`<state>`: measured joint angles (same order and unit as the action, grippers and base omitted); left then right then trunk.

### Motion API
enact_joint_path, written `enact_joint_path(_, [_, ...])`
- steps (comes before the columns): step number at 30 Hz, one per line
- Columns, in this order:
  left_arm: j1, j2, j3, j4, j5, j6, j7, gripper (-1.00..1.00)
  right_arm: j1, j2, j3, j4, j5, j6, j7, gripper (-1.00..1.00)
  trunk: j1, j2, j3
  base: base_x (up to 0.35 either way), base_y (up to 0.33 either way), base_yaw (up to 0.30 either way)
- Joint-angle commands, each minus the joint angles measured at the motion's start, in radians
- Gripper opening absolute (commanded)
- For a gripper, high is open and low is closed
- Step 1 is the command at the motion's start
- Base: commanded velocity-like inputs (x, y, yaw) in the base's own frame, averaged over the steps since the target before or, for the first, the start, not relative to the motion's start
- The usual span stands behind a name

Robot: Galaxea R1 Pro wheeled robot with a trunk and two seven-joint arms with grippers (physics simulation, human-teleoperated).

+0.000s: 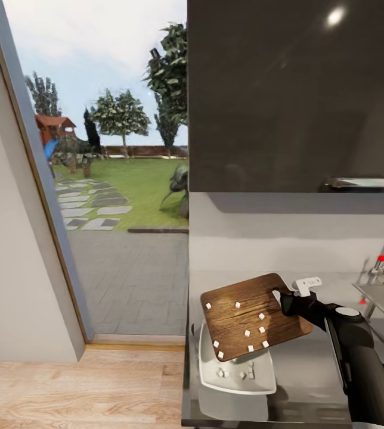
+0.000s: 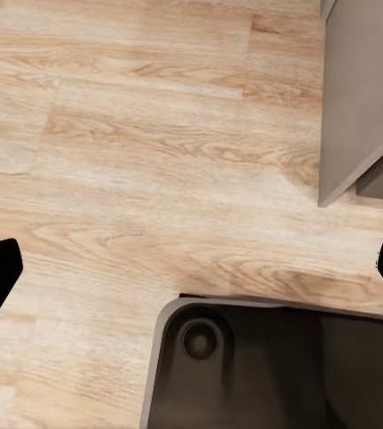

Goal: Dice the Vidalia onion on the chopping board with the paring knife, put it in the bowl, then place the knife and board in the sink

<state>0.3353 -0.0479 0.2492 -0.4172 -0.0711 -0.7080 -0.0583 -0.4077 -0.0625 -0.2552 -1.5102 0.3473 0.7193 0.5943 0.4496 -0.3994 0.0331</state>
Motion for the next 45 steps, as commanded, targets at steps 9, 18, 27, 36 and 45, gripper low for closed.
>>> enact_joint_path(9, [0.001,-0.001,0.009,-0.002,-0.007,-0.001,-0.006,1.0,0.0,0.0,-0.001,0.0,0.009,0.002,0.01,-1.0,0.0,-0.001,0.0,0.0,-0.033,0.0])
enact_joint_path(18, [0.001,-0.001,0.009,-0.002,-0.007,-0.001,-0.006,1.0,0.0,0.001,0.0,0.0,0.009,0.002,0.01,-1.0,0.0,-0.001,0.0,0.0,0.0,0.0])
enact_joint_path(27, [-0.001,0.002,0.007,0.001,-0.008,-0.001,-0.005,1.0,0.0,0.047,0.003,-0.003,0.007,-0.009,0.009,-1.0,0.0,-0.001,0.0,0.0,0.0,0.0])
enact_joint_path(36, [-0.001,0.002,0.007,0.003,-0.007,0.0,-0.005,1.0,0.0,0.075,0.002,-0.004,0.007,-0.011,0.01,-1.0,0.0,-0.001,0.0,0.0,-0.1,0.0])
enact_joint_path(45, [-0.001,0.003,0.007,0.003,-0.007,0.0,-0.005,1.0,0.0,0.076,0.002,-0.004,0.007,-0.011,0.009,-1.0,0.0,-0.001,0.0,0.0,-0.004,0.0])
